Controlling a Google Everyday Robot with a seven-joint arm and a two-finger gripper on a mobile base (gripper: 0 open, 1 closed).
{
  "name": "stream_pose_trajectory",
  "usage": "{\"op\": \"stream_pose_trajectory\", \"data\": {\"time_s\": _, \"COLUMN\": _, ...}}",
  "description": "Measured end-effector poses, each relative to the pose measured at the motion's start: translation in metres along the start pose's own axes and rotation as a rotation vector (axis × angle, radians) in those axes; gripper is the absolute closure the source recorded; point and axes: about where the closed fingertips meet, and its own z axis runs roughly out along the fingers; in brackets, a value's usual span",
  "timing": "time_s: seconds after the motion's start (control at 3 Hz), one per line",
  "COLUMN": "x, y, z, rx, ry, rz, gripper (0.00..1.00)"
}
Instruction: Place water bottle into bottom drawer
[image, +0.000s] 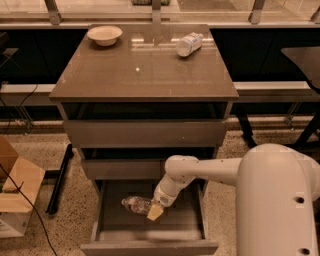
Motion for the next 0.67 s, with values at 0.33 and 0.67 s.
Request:
{"op": "stream_pose_trajectory", "data": {"time_s": 0.33, "x": 0.006, "y": -0.011, "z": 0.025, "rx": -0.02, "ry": 0.034, "rz": 0.03, "gripper": 1.0}}
{"op": "stream_pose_trajectory", "data": {"time_s": 0.67, "x": 0.011, "y": -0.018, "z": 0.042, "rx": -0.036, "ry": 0.054, "rz": 0.05, "gripper": 1.0}}
